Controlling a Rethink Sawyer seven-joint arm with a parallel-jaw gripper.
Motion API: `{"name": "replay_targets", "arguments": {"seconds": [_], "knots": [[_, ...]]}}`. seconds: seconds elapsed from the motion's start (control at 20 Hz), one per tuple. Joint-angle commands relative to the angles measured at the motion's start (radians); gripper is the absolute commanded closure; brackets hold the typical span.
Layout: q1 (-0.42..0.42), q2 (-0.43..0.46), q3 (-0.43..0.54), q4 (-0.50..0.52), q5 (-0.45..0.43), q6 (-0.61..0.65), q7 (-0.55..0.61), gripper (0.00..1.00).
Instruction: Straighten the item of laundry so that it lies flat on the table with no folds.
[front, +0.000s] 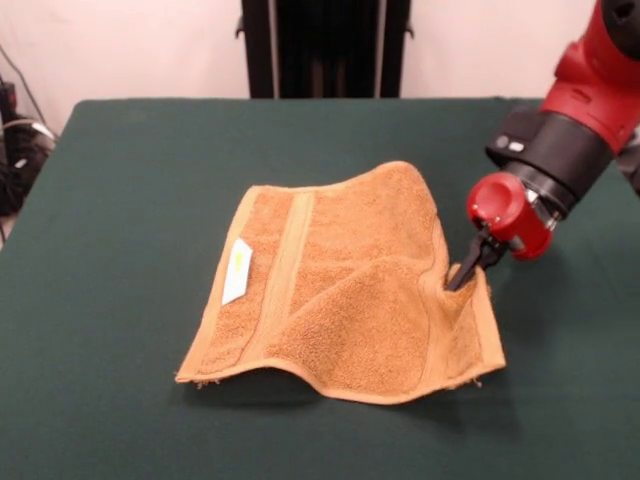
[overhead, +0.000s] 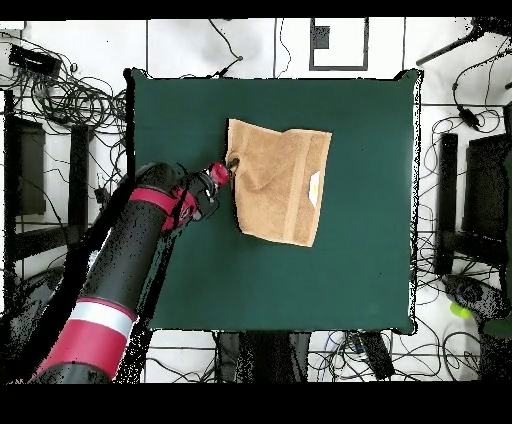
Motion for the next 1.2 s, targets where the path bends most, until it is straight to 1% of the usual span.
{"name": "replay_targets", "arguments": {"seconds": [0.05, 0.2, 0.3, 0.35, 0.5, 0.55, 0.65, 0.75, 0.8, 0.85, 0.9, 0.95, 1.0, 1.05, 1.1, 1.15, 1.2], "knots": [[0.016, 0.053, 0.0, 0.039, 0.017, -0.133, 0.299, 1.0], [0.007, 0.064, 0.005, 0.046, 0.054, -0.159, 0.313, 1.0], [-0.007, 0.073, 0.017, 0.032, 0.078, -0.173, 0.317, 1.0], [-0.001, 0.084, -0.006, 0.028, 0.087, -0.212, 0.361, 1.0], [-0.023, 0.071, 0.034, 0.028, 0.116, -0.201, 0.312, 1.0], [-0.029, 0.066, 0.042, 0.031, 0.133, -0.195, 0.315, 1.0], [-0.022, 0.067, 0.026, 0.039, 0.177, -0.184, 0.365, 1.0], [-0.036, 0.046, 0.047, 0.036, 0.168, -0.182, 0.289, 1.0], [-0.036, 0.04, 0.053, 0.04, 0.177, -0.163, 0.278, 1.0], [-0.027, 0.048, 0.034, 0.032, 0.185, -0.149, 0.289, 1.0], [-0.03, 0.041, 0.046, 0.036, 0.191, -0.13, 0.266, 1.0], [-0.032, 0.034, 0.054, 0.047, 0.207, -0.115, 0.268, 1.0], [-0.026, 0.039, 0.041, 0.058, 0.238, -0.122, 0.325, 1.0], [-0.028, 0.038, 0.047, 0.077, 0.266, -0.137, 0.36, 1.0], [-0.021, 0.045, 0.029, 0.092, 0.304, -0.158, 0.401, 1.0], [-0.015, 0.052, 0.011, 0.107, 0.342, -0.178, 0.442, 0.0], [-0.017, 0.049, 0.015, 0.115, 0.359, -0.173, 0.458, 0.0]]}}
